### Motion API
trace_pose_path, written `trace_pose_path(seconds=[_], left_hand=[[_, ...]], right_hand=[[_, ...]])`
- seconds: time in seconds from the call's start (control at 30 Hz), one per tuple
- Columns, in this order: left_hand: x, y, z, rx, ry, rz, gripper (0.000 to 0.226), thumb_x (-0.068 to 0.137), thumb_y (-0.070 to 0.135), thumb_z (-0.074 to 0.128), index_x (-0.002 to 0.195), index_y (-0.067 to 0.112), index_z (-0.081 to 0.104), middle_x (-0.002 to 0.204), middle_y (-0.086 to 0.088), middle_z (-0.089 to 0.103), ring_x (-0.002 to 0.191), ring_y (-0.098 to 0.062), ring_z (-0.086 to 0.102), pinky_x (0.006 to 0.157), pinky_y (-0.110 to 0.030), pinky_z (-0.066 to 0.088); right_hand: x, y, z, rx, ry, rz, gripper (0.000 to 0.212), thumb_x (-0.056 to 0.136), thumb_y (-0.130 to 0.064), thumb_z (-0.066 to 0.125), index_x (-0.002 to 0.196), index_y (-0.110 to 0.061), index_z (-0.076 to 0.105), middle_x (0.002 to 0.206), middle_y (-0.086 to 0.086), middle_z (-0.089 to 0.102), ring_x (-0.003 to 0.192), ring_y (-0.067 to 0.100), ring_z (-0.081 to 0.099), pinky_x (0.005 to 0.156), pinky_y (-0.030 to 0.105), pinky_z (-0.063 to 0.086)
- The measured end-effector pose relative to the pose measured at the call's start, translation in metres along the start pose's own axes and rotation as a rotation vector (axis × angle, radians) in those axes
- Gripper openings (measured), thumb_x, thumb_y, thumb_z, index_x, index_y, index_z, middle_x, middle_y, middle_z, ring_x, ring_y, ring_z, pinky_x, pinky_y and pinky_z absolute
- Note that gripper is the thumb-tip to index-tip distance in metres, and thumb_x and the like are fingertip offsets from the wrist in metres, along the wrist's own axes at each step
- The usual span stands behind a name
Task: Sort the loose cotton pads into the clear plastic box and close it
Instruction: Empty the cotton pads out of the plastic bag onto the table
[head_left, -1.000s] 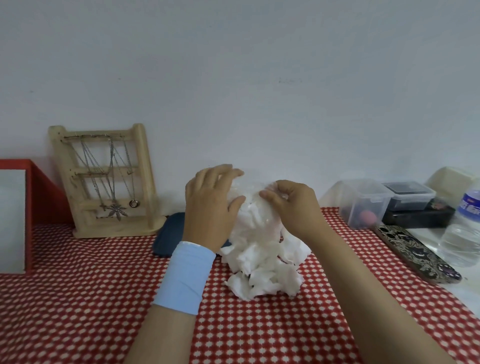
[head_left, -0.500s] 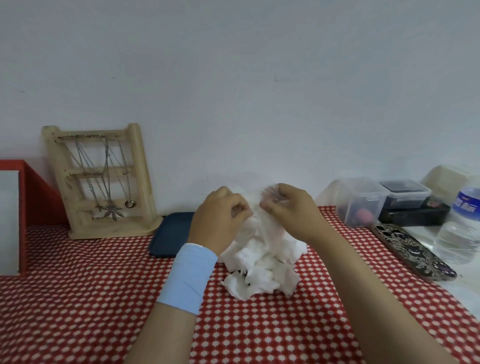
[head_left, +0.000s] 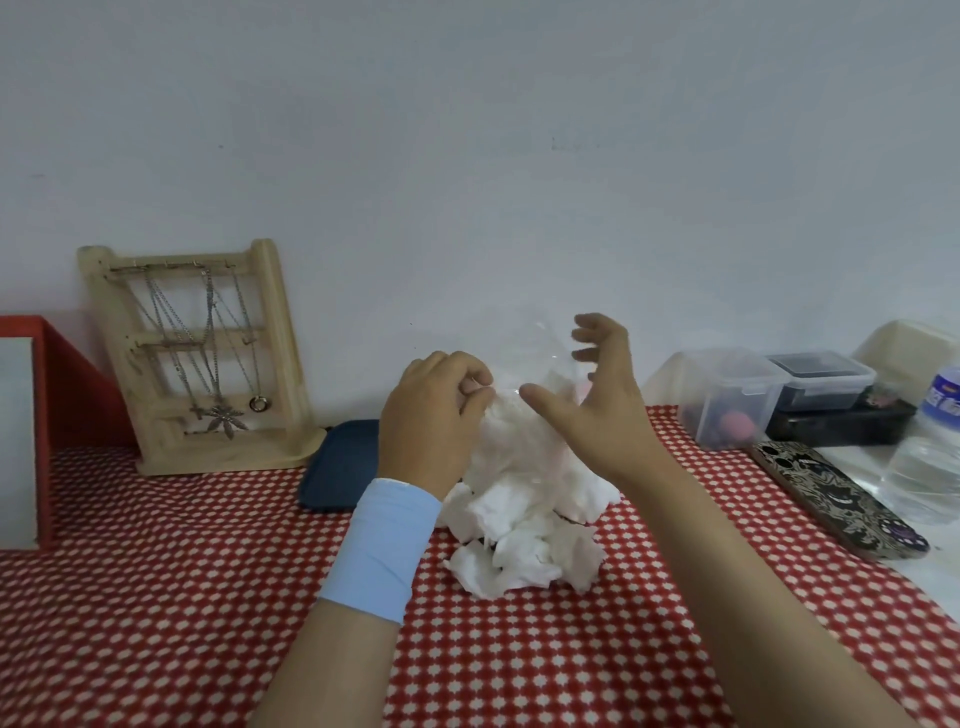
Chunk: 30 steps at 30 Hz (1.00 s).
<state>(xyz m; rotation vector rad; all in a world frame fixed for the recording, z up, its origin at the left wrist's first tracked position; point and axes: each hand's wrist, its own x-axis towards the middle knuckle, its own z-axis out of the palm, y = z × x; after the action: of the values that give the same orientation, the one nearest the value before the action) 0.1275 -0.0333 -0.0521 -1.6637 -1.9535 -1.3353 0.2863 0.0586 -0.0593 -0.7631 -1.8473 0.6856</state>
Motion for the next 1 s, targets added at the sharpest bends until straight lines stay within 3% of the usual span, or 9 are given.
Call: trace_pose_path(seconds=[0.07,0.17,0.3,0.4,0.5,0.73,0.8,0.93,1.0], left_hand=[[0.001,-0.002,-0.001,-0.091,0.029,-0.046,0.013,0.089,0.021,0.072,0.09,0.029,0.062,0.085,0.013,0.057,0.085,-0.009,0.051,0.072,-0.023,0.045],[0.0,-0.003,0.002,-0.331,0.05,-0.129,0.026,0.085,0.015,0.076,0.098,0.031,0.06,0.095,0.013,0.055,0.081,-0.006,0.052,0.075,-0.018,0.047],[-0.007,-0.003,0.007,-0.52,0.109,-0.269,0.041,0.087,0.012,0.074,0.112,0.029,0.046,0.122,0.009,0.041,0.107,-0.002,0.055,0.083,-0.014,0.053],[-0.008,-0.012,0.005,-0.529,-0.038,-0.327,0.038,0.086,0.021,0.076,0.107,0.03,0.045,0.125,0.01,0.039,0.116,-0.002,0.051,0.084,-0.013,0.046],[-0.008,-0.012,0.004,-0.617,-0.19,-0.3,0.045,0.088,0.024,0.075,0.116,0.047,0.049,0.131,0.018,0.047,0.109,-0.004,0.062,0.086,-0.019,0.052],[-0.004,-0.008,0.001,-0.298,0.05,-0.227,0.016,0.093,0.033,0.069,0.103,0.032,0.056,0.104,0.007,0.053,0.085,-0.005,0.056,0.071,-0.01,0.045],[-0.003,-0.012,-0.003,-0.218,0.046,-0.262,0.015,0.093,0.037,0.068,0.1,0.028,0.059,0.104,0.005,0.052,0.08,-0.002,0.055,0.068,-0.011,0.04],[-0.001,-0.017,-0.005,-0.161,0.052,-0.346,0.018,0.095,0.039,0.064,0.098,0.021,0.063,0.113,0.004,0.047,0.081,0.001,0.051,0.066,-0.006,0.033],[0.0,-0.017,-0.005,-0.197,0.06,-0.381,0.018,0.097,0.037,0.061,0.099,0.018,0.062,0.117,0.003,0.044,0.083,0.002,0.05,0.065,-0.005,0.033]], right_hand=[[-0.002,0.001,0.0,-0.077,0.059,-0.122,0.07,0.075,-0.037,0.084,0.129,-0.023,0.043,0.127,-0.009,0.044,0.112,0.01,0.05,0.09,0.013,0.039],[-0.002,0.004,0.007,-0.24,-0.018,-0.191,0.04,0.075,-0.04,0.085,0.108,-0.029,0.066,0.113,-0.009,0.056,0.106,0.012,0.054,0.093,0.028,0.044],[0.001,0.006,0.015,-0.322,0.032,-0.177,0.002,0.084,-0.032,0.08,0.084,-0.03,0.079,0.095,-0.015,0.062,0.097,0.014,0.056,0.089,0.041,0.047],[0.002,0.007,0.014,-0.254,0.12,-0.197,0.004,0.088,-0.028,0.076,0.086,-0.028,0.079,0.097,-0.017,0.061,0.098,0.01,0.051,0.09,0.035,0.045],[0.005,0.003,0.012,-0.178,0.115,-0.17,0.012,0.096,-0.025,0.067,0.093,-0.023,0.078,0.104,-0.014,0.062,0.103,0.009,0.048,0.096,0.029,0.041],[0.0,0.001,0.005,-0.169,0.003,-0.148,0.025,0.098,-0.033,0.061,0.122,-0.028,0.064,0.138,-0.005,0.05,0.129,0.011,0.044,0.107,0.028,0.034],[-0.003,-0.001,0.003,-0.184,-0.038,-0.103,0.034,0.09,-0.04,0.069,0.122,-0.032,0.061,0.13,-0.01,0.048,0.12,0.009,0.047,0.099,0.026,0.04],[-0.006,-0.006,0.004,-0.32,-0.221,0.007,0.025,0.08,-0.051,0.075,0.093,-0.034,0.062,0.096,-0.016,0.059,0.081,0.004,0.058,0.07,0.023,0.047],[-0.011,-0.008,0.009,-0.408,-0.258,0.033,0.035,0.077,-0.056,0.076,0.095,-0.031,0.059,0.096,-0.016,0.059,0.082,0.005,0.058,0.07,0.023,0.047]])
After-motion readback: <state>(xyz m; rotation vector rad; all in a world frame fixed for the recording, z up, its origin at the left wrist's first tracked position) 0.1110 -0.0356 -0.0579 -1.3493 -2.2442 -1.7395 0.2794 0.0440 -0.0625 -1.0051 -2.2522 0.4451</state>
